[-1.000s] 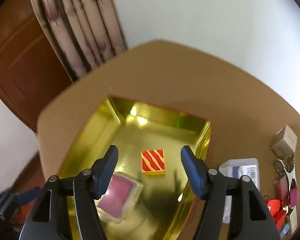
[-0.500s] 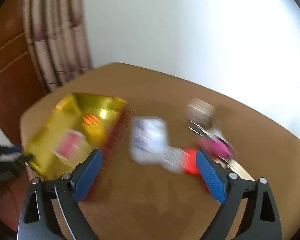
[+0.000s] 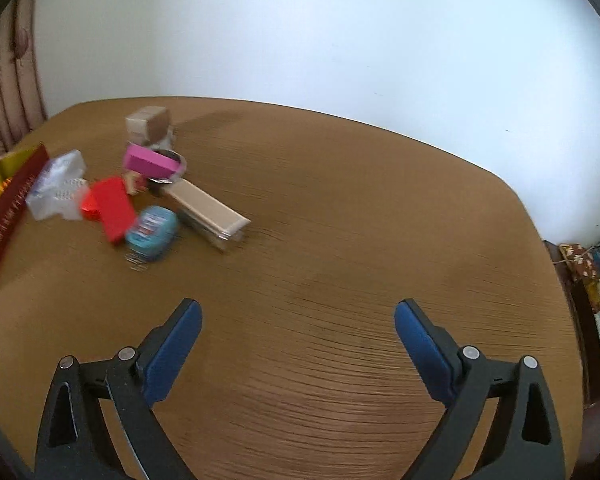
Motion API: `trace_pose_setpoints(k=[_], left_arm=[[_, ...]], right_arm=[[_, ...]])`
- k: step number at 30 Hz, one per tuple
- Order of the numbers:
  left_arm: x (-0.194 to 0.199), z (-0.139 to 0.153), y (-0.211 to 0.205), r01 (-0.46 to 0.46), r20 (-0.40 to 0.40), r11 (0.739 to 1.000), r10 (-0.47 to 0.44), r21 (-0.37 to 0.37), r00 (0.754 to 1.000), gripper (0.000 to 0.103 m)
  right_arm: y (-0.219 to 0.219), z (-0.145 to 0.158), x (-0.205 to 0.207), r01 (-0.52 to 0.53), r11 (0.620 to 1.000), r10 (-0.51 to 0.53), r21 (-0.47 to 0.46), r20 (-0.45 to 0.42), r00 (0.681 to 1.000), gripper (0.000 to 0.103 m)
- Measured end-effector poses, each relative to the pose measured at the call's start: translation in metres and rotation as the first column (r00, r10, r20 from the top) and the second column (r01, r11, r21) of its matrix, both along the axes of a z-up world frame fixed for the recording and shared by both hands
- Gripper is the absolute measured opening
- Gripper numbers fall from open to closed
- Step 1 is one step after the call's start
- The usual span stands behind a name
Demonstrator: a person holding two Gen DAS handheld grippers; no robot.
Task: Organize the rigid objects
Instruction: 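Move the left tool to the red rectangular block while the right tool approaches the silver bar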
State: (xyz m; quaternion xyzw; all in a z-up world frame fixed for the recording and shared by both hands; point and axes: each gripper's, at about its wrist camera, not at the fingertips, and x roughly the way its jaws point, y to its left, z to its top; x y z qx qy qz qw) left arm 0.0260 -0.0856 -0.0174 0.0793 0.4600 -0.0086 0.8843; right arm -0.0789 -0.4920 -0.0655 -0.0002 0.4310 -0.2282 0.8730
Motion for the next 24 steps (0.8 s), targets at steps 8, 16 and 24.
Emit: trace_pose_setpoints(k=[8, 16, 24], left_arm=[[-0.003, 0.016, -0.057, 0.144, -0.054, 0.988, -0.147, -0.056, 0.988, 0.055], [0.021, 0.007, -0.127, 0.236, -0.22, 0.929, -0.304, -0.286, 0.927, 0.055], [0.032, -0.01, -0.209, 0.307, -0.278, 0.911, -0.381, -0.275, 0.882, 0.055]], right_arm=[[-0.017, -0.005, -0.008, 0.019, 0.999, -0.019, 0.026, 0.015, 1.0, 0.101], [-0.032, -0.003, -0.018, -0.004, 0.986, -0.009, 0.168, 0.079, 0.997, 0.102], [-0.037, 0.0, -0.029, -0.029, 0.975, -0.004, 0.22, 0.146, 0.989, 0.102]])
